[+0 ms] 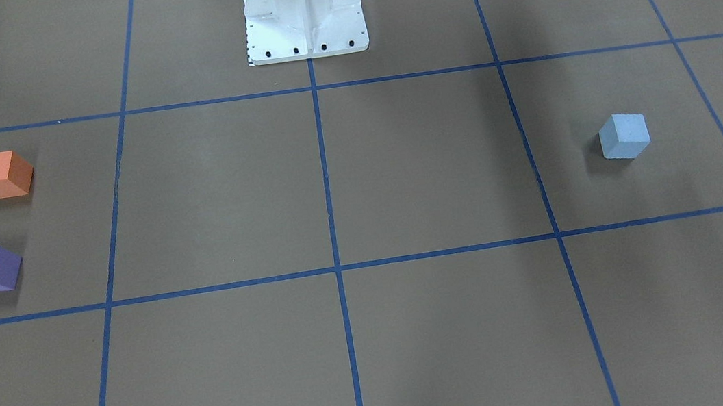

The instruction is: Place blue block between orange and purple blocks

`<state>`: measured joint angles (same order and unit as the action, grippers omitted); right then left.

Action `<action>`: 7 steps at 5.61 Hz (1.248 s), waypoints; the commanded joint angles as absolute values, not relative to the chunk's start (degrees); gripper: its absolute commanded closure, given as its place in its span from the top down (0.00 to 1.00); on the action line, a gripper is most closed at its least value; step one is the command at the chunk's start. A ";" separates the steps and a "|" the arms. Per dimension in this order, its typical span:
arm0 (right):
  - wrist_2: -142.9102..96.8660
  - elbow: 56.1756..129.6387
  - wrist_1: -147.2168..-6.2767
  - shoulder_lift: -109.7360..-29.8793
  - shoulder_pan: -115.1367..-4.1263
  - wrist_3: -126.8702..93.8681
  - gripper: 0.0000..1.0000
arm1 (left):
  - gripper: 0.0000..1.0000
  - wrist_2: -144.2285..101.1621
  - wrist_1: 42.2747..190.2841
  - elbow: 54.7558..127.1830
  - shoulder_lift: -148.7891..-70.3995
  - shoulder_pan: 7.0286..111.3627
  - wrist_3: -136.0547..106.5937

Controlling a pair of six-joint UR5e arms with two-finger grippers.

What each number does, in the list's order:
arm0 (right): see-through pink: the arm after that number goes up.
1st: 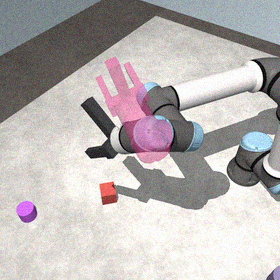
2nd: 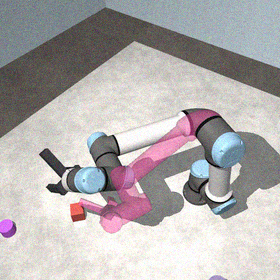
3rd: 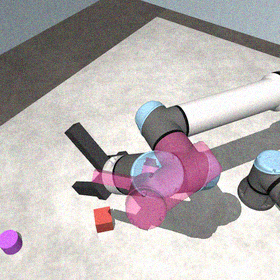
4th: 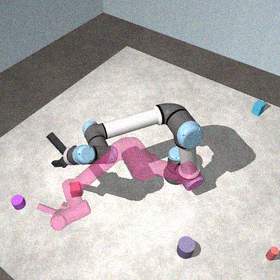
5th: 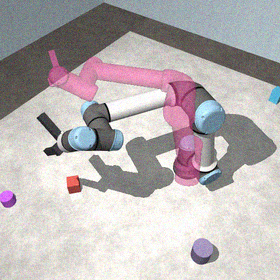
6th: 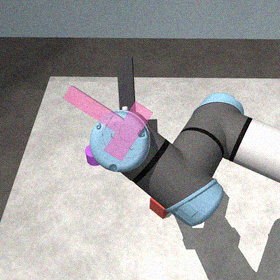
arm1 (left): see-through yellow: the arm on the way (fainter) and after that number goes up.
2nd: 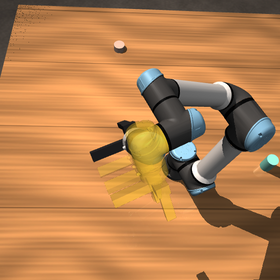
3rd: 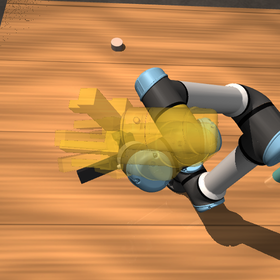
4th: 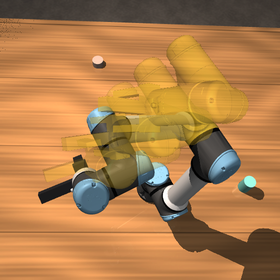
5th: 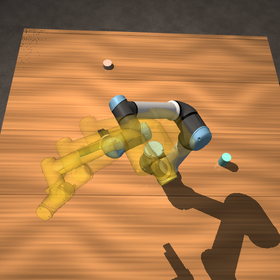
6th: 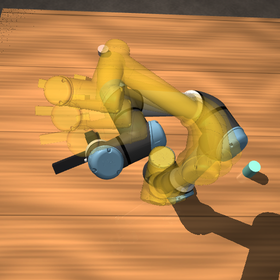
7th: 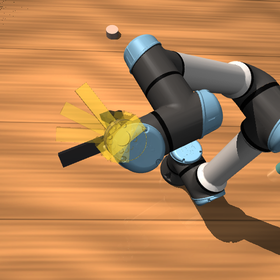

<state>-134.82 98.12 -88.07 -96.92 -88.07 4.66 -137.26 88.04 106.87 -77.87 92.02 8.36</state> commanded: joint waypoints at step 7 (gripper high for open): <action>-134.82 98.09 -86.84 -96.50 -88.07 4.66 1.00 | 1.00 -141.81 114.03 100.84 -81.21 91.23 8.09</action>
